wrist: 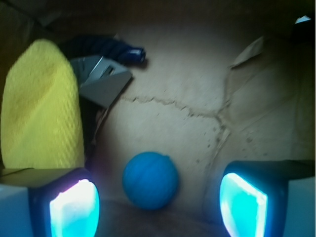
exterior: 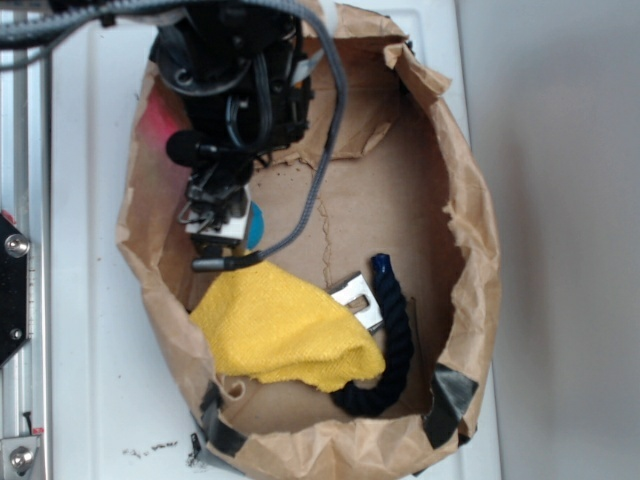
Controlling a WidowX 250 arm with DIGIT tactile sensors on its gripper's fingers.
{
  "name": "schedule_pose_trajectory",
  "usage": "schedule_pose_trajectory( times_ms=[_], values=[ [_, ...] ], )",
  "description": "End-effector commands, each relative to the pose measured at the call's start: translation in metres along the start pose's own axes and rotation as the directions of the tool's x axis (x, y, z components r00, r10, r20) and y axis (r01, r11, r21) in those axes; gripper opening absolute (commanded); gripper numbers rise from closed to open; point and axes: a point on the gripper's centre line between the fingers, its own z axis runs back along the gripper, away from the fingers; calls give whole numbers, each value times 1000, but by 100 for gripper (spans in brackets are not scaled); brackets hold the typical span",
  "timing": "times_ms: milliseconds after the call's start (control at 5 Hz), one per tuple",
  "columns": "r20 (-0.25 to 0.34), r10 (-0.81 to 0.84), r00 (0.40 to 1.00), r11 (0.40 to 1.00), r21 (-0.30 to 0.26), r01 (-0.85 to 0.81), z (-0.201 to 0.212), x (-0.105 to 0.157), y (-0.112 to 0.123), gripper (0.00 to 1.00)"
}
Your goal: Grab the blue ball.
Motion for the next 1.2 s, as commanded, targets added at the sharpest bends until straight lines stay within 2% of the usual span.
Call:
schedule_pose_trajectory(
  times_ms=[0,200,400,800,1000],
  values=[
    [43,-10,999,997,79,7,-5,9,1,100],
    [76,-26,997,998,66,21,-10,2,4,100],
    [116,-53,992,995,94,42,-23,-9,-5,100],
    [126,-74,989,989,139,57,-44,-14,-17,100],
    [112,-63,992,986,159,45,-52,-6,-20,100]
  ],
)
